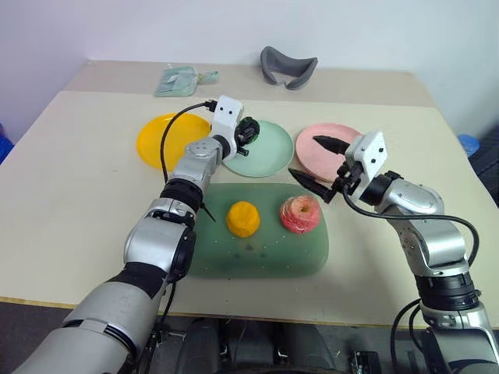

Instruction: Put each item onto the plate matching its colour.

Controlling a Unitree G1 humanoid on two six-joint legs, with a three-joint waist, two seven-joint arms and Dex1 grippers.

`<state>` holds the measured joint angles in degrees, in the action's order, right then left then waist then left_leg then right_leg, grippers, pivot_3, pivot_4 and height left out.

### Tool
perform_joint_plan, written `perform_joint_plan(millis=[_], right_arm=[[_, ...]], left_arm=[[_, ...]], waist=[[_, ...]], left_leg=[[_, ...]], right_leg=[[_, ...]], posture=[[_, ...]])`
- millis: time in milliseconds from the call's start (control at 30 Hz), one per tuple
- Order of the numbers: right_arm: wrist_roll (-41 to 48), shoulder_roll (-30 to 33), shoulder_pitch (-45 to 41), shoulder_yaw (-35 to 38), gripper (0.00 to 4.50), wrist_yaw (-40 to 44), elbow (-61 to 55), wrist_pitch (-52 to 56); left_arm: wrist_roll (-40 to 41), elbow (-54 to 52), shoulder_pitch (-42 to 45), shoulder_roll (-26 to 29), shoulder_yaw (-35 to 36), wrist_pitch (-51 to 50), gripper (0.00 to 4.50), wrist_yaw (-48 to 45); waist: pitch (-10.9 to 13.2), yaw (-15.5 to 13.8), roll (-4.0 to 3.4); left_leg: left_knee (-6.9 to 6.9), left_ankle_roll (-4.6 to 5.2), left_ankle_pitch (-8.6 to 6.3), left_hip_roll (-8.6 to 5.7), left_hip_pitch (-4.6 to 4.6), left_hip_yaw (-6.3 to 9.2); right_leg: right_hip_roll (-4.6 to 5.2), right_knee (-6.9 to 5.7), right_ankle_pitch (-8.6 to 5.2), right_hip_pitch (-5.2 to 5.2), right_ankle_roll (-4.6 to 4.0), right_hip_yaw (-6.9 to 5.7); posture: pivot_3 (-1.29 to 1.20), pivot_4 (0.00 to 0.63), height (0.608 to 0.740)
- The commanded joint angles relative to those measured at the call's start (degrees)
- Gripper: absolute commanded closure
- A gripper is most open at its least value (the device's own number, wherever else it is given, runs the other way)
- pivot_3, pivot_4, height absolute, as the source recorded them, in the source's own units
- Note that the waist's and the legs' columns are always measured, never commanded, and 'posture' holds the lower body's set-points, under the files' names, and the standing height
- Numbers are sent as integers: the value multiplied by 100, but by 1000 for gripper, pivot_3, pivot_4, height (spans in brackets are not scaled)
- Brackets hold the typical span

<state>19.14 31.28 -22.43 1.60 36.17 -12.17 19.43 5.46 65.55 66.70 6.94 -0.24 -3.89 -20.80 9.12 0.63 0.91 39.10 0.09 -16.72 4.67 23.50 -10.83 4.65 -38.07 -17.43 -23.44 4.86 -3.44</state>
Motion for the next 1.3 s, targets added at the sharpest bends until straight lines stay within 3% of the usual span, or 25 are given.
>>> perform_joint_plan(millis=[33, 500, 700, 900, 1000, 1100, 1133, 1300], right_arm=[[24, -110, -4, 194, 0, -445, -325, 475], [589, -20, 554, 752, 0, -555, -1103, 1239], [907, 98, 1251, 1265, 0, -262, -1617, 1001], [950, 145, 1557, 1336, 0, -185, -1691, 850], [939, 123, 1534, 1302, 0, -210, -1688, 825], [945, 104, 1516, 1275, 0, -212, -1685, 805], [939, 104, 1513, 1259, 0, -200, -1671, 787], [928, 64, 1462, 1131, 0, -180, -1642, 721]], left_arm=[[-61, 26, 228, 6, 115, 223, 2815, -11], [-130, 33, 228, -62, 230, 224, 2815, -83], [-113, 10, 239, -34, 268, 198, 2815, -149], [19, 7, 269, -56, 389, 69, 2815, -381], [50, -22, 290, -85, 455, 27, 1885, -448], [123, -79, 303, -118, 544, 13, 321, -493], [131, -126, 297, -112, 554, -23, 21, -495], [308, -1148, -157, 31, 482, -359, 21, -1146]], waist=[[0, -7, 0], [0, -6, 0], [0, -13, 0], [0, -4, 0], [0, -3, 0], [0, -11, 1], [0, -12, 1], [0, -1, 0]], left_leg=[[0, 0, 0, 0, 0, 0], [1, 0, 0, -1, 2, 1], [1, 0, 0, -2, 2, 3], [2, 0, 0, -2, 2, 4], [2, 0, 0, -2, 2, 4], [3, 0, 0, -2, 2, 5], [3, 0, 0, -2, 2, 5], [3, 0, 0, -2, 2, 5]], right_leg=[[0, 0, 0, 0, 0, 0], [0, 0, 0, 1, 0, 0], [0, 1, 0, 1, 1, 0], [0, 0, 0, 2, 1, 0], [-1, 0, 0, 2, 1, 0], [-1, 0, 0, 3, 1, 0], [-1, 0, 0, 3, 1, 0], [-1, 0, 0, 3, 1, 0]], posture=[[0, 150, 740], [0, 150, 740], [0, 150, 740], [0, 150, 740], [0, 150, 740], [0, 150, 740], [0, 150, 740], [0, 150, 740]])
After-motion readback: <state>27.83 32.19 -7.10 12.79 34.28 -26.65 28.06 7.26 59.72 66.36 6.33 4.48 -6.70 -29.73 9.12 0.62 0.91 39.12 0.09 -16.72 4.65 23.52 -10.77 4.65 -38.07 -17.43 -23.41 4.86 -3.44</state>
